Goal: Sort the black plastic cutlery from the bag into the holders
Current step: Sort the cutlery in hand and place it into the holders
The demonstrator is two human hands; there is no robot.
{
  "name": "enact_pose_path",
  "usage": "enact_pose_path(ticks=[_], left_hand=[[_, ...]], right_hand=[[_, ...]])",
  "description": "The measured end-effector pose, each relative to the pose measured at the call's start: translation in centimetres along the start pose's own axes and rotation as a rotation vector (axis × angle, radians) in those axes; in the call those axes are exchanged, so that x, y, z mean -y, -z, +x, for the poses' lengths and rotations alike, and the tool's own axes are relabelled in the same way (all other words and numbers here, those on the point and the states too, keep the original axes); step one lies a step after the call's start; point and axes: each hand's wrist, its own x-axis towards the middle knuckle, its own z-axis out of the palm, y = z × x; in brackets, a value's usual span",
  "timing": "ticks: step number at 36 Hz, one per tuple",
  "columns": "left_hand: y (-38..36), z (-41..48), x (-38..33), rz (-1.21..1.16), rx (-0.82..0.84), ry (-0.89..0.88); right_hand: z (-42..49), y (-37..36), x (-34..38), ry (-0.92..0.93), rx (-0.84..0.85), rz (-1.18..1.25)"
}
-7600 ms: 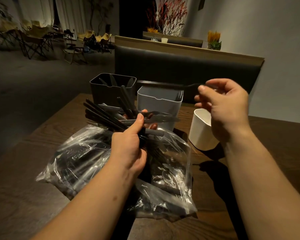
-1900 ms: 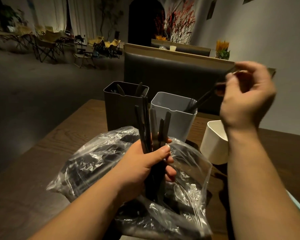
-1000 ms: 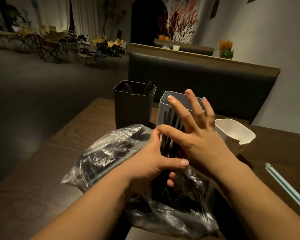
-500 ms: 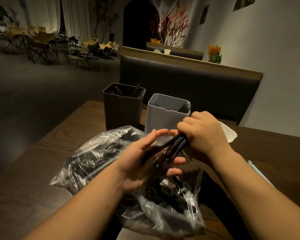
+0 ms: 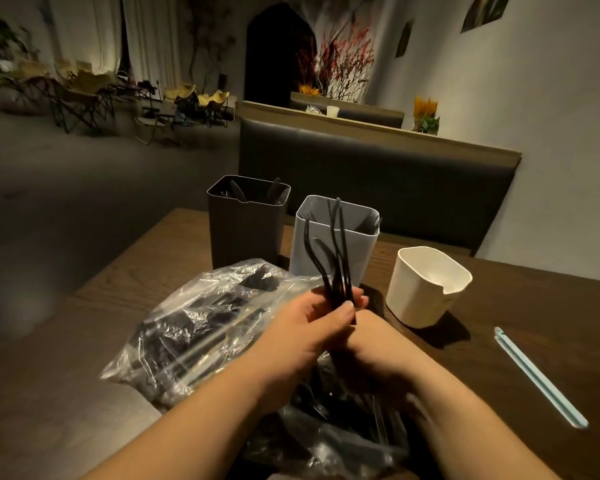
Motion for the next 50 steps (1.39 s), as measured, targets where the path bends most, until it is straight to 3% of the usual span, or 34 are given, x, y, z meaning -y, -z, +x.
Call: enact_pose_path(ticks=[6,14,18,27,33,38,43,46,50], left_hand=[[-0.3,0.2,0.9,0.123,-0.043,0.002],[-0.2,0.3,0.4,0.010,-0.093,0.011],[0.1,0.5,0.3,-0.054,-0.134,-0.021],[0.4,0.9,-1.1,-0.348,-0.230,-0.094],[1.0,1.1,-1.6,-0.437,-0.184,-0.060],[0.3,0.5,-0.9,-0.378,-0.099,-0.037],[0.3,0.5,-0.8,-0.261,-0.156,-0.060],[0.7,0.6,-1.0,-0.214,-0.193,-0.045],[0.5,0.4,-0.9,-0.177,-0.134,-0.035]], right_hand=[[-0.8,-1.2,-1.0,-0.120,-0.054,0.069],[-0.8,-2.4,-0.8,-0.028,-0.201,0.026],[-1.3,-2.5,-0.6,0.080,-0.160,0.139],[-1.4,-0.9,-0.8,0.139,0.012,0.005],[-1.1,-1.4,-1.6,0.262,-0.162,-0.076],[-1.1,-0.6,-1.9,0.318,-0.439,-0.276],[-1.1,1.6,-1.8,0.268,-0.194,-0.450],[-1.2,2.8,-1.4,0.299,-0.180,-0.231],[-0.1,3.1,0.3,0.306,-0.369,0.193]])
